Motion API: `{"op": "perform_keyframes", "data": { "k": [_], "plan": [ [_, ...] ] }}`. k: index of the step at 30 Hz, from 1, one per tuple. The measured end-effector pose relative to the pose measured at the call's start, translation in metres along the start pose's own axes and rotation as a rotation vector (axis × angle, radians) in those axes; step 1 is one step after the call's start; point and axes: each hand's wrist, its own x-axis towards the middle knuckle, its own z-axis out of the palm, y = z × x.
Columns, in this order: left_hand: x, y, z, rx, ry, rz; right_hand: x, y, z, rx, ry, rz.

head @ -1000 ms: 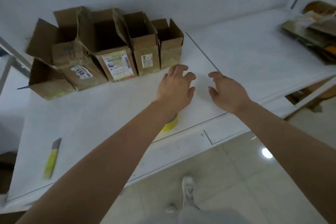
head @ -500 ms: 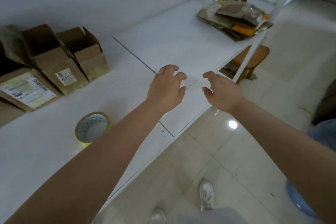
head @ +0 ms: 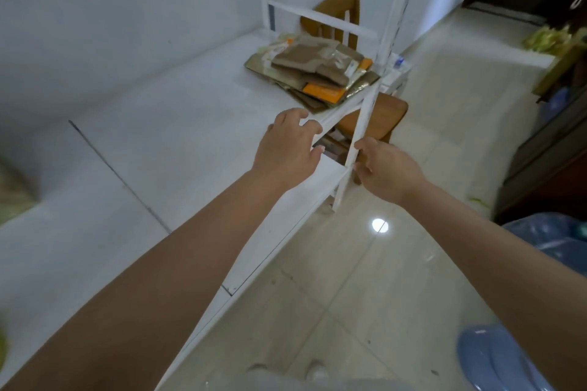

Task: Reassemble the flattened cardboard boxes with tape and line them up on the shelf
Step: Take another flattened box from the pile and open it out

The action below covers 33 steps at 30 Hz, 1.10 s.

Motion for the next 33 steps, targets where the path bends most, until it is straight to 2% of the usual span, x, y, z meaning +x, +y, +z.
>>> {"op": "perform_keyframes", "data": {
  "k": [9, 13, 21, 27, 33],
  "plan": [
    [0.085, -0.019, 0.028, 0.056, -0.078, -0.046, 0.102, 0.050, 0.002, 0.227, -0.047, 0.133],
    [0.133, -0.042, 0.030, 0.076, -0.084, -0.057, 0.165, 0.055, -0.007, 0.263, -0.008, 0.132],
    [0.231, -0.089, 0.041, 0.049, -0.062, -0.100, 0.260, 0.068, -0.002, 0.446, 0.087, 0.270],
    [0.273, -0.112, 0.058, 0.062, -0.099, -0.233, 0.291, 0.067, 0.008, 0.553, 0.208, 0.282],
    [0.296, -0.129, 0.073, 0.006, -0.218, -0.379, 0.318, 0.064, 0.019, 0.552, 0.117, 0.378]
  ]
}}
